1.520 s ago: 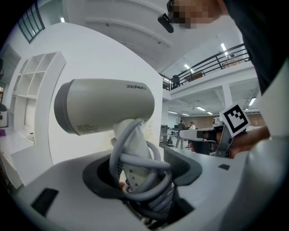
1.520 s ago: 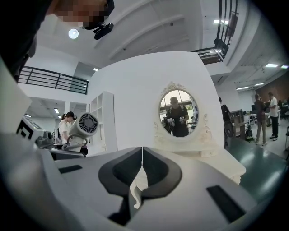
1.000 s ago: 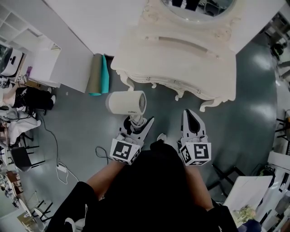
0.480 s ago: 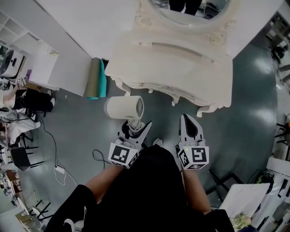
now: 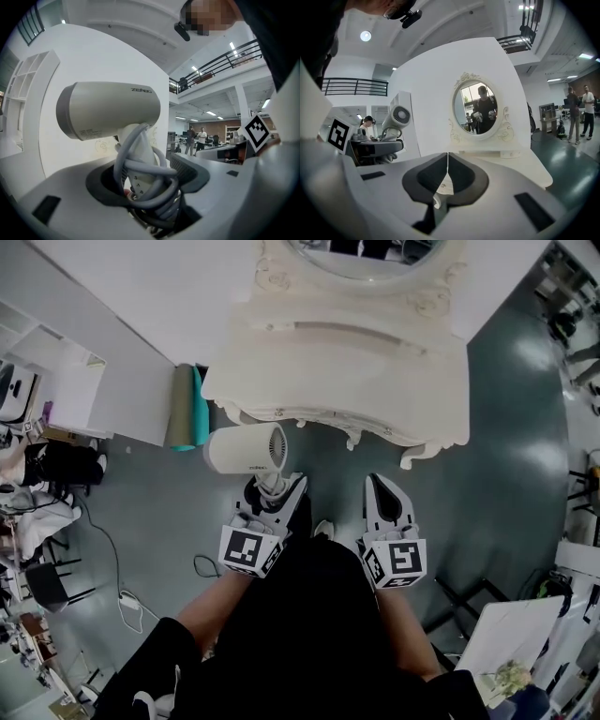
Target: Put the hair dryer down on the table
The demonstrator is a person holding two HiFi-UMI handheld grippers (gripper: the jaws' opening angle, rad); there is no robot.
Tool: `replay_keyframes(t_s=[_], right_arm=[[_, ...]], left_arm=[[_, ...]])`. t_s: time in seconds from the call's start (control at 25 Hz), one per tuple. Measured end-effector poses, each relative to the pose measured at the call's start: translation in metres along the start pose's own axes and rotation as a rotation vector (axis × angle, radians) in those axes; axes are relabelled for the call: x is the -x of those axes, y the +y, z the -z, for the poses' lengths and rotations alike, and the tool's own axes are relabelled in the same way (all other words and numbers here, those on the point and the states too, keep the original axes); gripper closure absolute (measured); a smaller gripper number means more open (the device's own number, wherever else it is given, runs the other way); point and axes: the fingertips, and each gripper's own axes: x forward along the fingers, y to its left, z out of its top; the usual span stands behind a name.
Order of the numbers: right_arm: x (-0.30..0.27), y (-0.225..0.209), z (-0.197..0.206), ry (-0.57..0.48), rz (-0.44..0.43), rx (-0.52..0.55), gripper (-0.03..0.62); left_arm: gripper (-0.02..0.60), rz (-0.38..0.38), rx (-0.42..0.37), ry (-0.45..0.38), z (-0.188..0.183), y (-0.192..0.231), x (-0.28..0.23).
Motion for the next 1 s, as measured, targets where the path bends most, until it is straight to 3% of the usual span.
replay_keyframes(t_s=[0.4, 1.0], right_arm=[[-0.019, 0.005, -0.001, 0.008, -0.016, 0.015, 0.574], [-0.117, -0.025, -0.034, 0.012, 0.002, 0.037, 0.574]], left_arm=[[0.29, 0.055, -0.004, -0.001, 0.002, 0.002, -0.028], [0.29, 0.093, 0.028, 0.049, 0.006, 0.059, -0.094]])
